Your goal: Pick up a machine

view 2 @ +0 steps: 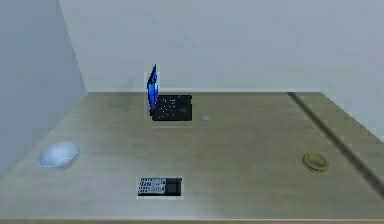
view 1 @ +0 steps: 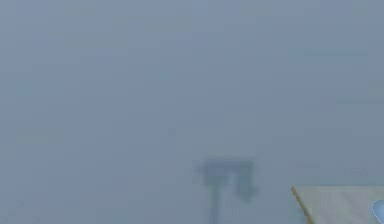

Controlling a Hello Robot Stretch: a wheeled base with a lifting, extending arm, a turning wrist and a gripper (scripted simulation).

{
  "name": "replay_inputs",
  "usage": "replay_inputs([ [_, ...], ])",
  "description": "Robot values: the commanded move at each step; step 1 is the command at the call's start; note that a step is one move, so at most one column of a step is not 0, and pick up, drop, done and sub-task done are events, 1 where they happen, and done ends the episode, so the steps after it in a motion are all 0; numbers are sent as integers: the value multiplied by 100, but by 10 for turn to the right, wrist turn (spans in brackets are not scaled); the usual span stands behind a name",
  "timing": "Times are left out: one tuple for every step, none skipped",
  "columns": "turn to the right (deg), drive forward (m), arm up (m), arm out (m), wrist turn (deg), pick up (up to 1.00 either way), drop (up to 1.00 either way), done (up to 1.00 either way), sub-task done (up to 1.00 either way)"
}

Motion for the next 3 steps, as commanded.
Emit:
replay_inputs([
  [0,0,50,0,0,0,0,0,0],
  [0,0,36,0,0,0,0,0,0],
  [0,0,0,20,0,0,0,0,0],
])
